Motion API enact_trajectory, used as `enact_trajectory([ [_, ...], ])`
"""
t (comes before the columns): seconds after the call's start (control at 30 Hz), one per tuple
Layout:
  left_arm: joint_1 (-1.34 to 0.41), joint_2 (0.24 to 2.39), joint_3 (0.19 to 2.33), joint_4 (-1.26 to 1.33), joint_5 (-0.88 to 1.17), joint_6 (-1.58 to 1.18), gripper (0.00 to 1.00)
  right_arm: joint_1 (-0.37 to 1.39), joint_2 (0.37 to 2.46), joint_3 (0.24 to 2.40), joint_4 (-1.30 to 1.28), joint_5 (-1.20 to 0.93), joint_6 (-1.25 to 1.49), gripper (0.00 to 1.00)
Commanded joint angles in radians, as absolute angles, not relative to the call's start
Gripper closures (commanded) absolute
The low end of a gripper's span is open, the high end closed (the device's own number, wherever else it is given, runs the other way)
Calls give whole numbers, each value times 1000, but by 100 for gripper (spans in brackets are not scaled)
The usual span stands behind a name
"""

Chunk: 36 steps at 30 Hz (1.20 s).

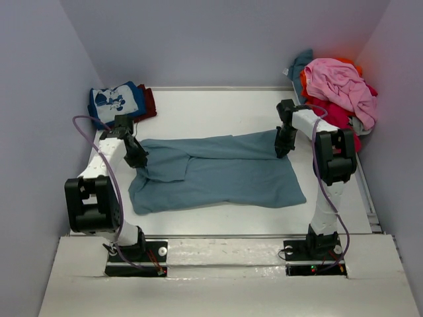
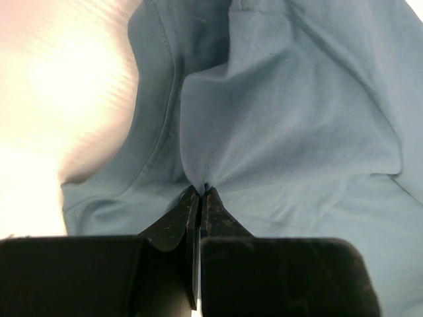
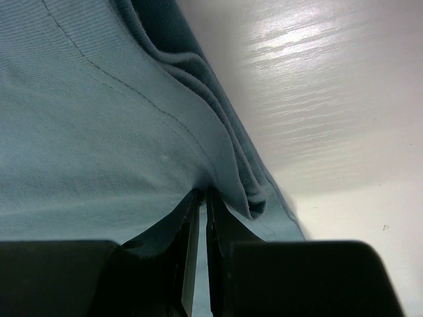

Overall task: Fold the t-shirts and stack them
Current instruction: Fold the flattened tshirt in 1/3 of the way

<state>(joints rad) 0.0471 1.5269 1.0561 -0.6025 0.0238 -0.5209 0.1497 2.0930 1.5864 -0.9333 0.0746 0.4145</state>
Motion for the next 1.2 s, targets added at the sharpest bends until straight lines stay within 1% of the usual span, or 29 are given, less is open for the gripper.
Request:
enact_trajectory([
  [0.0, 49, 1419, 1123, -715, 22, -503, 94, 144, 2112, 1554, -957, 72, 403, 85],
  [0.23, 49, 1374, 1144, -796, 74, -488, 95, 144, 2112, 1552, -956, 69, 403, 85],
  [0.5, 40, 1332, 1054, -772, 103, -495, 94, 144, 2109, 1548, -957, 72, 403, 85],
  [0.63, 40, 1327, 1043, -770, 100, -495, 82, 144, 2111, 1559, -962, 72, 402, 85],
  [0.67, 40, 1325, 1045, -770, 101, -495, 65, 144, 2109, 1559, -962, 72, 402, 85],
  [0.73, 40, 1319, 1048, -770, 95, -494, 57, 144, 2108, 1560, -963, 72, 400, 85],
  [0.77, 40, 1316, 1052, -775, 89, -492, 41, 144, 2108, 1562, -963, 72, 400, 85],
  [0.83, 40, 1315, 1068, -782, 57, -489, 24, 144, 2103, 1560, -963, 72, 400, 84],
  [0.9, 40, 1312, 1089, -785, 26, -486, 15, 144, 2097, 1559, -960, 72, 400, 83],
  [0.93, 40, 1313, 1098, -788, 15, -482, 12, 144, 2095, 1562, -960, 72, 399, 82],
  [1.0, 40, 1325, 1124, -773, 9, -468, 12, 144, 2088, 1571, -960, 74, 400, 79],
  [1.03, 40, 1334, 1135, -753, -32, -462, 12, 144, 2085, 1577, -960, 80, 400, 78],
  [1.13, 40, 1413, 1172, -710, -45, -457, 12, 144, 2085, 1618, -966, 83, 403, 75],
  [1.17, 40, 1471, 1202, -689, -28, -465, 12, 144, 2089, 1653, -976, 81, 403, 74],
])
